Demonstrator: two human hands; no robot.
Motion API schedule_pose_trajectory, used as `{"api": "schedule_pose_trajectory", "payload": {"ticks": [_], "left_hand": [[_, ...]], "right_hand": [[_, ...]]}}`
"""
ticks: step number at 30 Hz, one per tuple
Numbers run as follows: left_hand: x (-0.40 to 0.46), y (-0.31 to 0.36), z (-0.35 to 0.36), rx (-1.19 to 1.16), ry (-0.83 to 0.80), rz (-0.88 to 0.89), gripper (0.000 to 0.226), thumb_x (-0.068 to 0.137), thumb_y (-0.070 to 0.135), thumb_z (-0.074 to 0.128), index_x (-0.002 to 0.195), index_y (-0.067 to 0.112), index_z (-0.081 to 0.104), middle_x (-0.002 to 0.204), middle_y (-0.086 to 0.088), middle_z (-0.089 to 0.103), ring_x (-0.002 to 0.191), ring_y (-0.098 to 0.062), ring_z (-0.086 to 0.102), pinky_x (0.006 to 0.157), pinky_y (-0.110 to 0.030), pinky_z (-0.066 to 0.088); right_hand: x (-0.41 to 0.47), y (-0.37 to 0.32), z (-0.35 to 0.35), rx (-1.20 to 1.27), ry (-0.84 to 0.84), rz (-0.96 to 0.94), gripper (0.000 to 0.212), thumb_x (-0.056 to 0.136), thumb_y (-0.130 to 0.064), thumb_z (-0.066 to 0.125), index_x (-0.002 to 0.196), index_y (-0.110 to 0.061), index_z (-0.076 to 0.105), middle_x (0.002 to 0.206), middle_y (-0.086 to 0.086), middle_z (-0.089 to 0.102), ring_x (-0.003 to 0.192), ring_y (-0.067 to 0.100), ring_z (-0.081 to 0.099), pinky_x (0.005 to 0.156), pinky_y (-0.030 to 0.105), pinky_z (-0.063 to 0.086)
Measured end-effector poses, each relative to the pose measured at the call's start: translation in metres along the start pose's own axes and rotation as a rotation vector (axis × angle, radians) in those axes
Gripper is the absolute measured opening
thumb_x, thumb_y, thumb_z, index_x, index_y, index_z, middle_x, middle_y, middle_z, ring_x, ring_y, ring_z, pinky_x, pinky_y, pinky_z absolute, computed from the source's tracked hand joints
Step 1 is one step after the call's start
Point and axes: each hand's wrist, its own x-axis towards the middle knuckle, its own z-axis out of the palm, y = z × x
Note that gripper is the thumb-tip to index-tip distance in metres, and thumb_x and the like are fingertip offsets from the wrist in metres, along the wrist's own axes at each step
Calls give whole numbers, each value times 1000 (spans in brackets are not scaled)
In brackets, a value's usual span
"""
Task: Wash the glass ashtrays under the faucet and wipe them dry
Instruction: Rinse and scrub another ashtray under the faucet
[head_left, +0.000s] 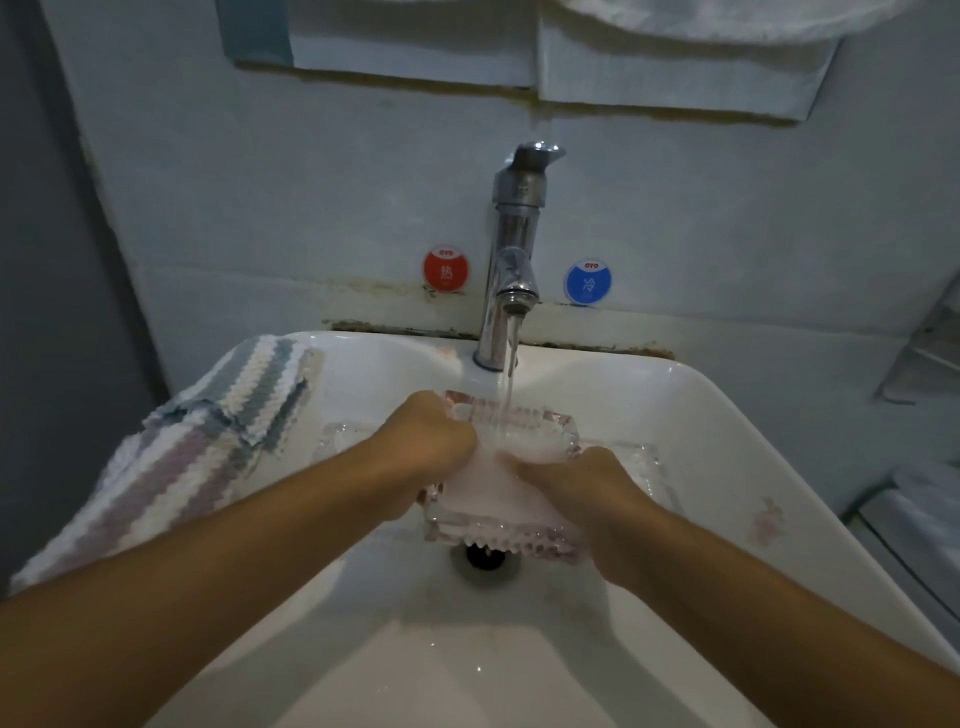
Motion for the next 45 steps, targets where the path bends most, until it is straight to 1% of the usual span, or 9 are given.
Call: {"api": "schedule_pose_trajectory", "payload": {"ticks": [4, 8, 15, 20, 25, 30, 35, 41, 45], "left_hand": [[-3, 7, 1, -13, -68, -22, 18, 93, 13, 68, 90, 14, 51, 94, -7, 61, 75, -16, 56, 55, -25, 43], [-3, 6, -3, -22, -40, 8, 61, 79, 18, 84, 124, 18, 43, 110, -4, 60, 84, -16, 61, 60, -29, 54], [-1, 5, -14, 256, 46, 64, 42, 75, 41, 83, 84, 15, 52, 84, -4, 63, 69, -15, 60, 53, -26, 47], [6, 1, -9, 709, 35, 245, 52, 76, 73, 64, 89, 22, 60, 89, 2, 64, 76, -12, 59, 64, -30, 46], [15, -7, -5, 761, -46, 381, 44, 92, 63, 52, 81, 22, 57, 80, -1, 63, 71, -18, 60, 65, -34, 45], [18, -7, -9, 683, -54, 353, 33, 103, 45, 45, 104, 14, 57, 103, -8, 63, 90, -25, 59, 76, -36, 46], [14, -6, -5, 413, -105, 240, 26, 107, 35, 38, 114, 14, 52, 108, -9, 61, 97, -25, 61, 89, -46, 55], [8, -7, 7, 261, -17, 189, 21, 106, 34, 40, 112, 17, 50, 100, -4, 57, 86, -18, 57, 71, -33, 52], [10, -8, 7, 150, -28, 134, 18, 98, 32, 61, 107, 17, 59, 98, -3, 64, 86, -18, 63, 71, -35, 57]], "right_hand": [[6, 3, -3, 24, 43, 2, 25, 94, -25, 65, 112, -7, 63, 99, 15, 71, 75, 25, 67, 48, 23, 53], [8, 1, -2, 12, 60, 16, 20, 99, -11, 47, 116, -7, 58, 101, 15, 68, 81, 28, 67, 48, 26, 55], [-7, -2, 1, -109, -62, -88, 25, 91, -23, 72, 109, -9, 63, 94, 8, 71, 79, 20, 68, 42, 20, 49], [-6, -2, 0, -188, -66, -144, 15, 94, -21, 68, 98, -8, 64, 86, 4, 68, 72, 12, 60, 48, 17, 46], [1, 1, 0, -244, -100, -124, 25, 90, -7, 60, 115, -3, 61, 98, 8, 65, 82, 16, 59, 58, 25, 43], [6, -4, -6, -153, -62, -48, 19, 88, -16, 72, 104, -8, 67, 90, 8, 70, 78, 20, 64, 57, 26, 46], [10, -6, -14, -43, -12, -38, 14, 90, -14, 69, 102, -5, 67, 95, 14, 72, 80, 28, 67, 57, 30, 51], [6, -6, -17, 210, -35, 67, 17, 87, -9, 69, 104, -7, 65, 101, 14, 73, 96, 32, 71, 90, 47, 58], [9, -4, -16, 180, -11, 76, 14, 93, -5, 62, 107, -6, 64, 103, 16, 73, 95, 33, 70, 80, 41, 60]]}}
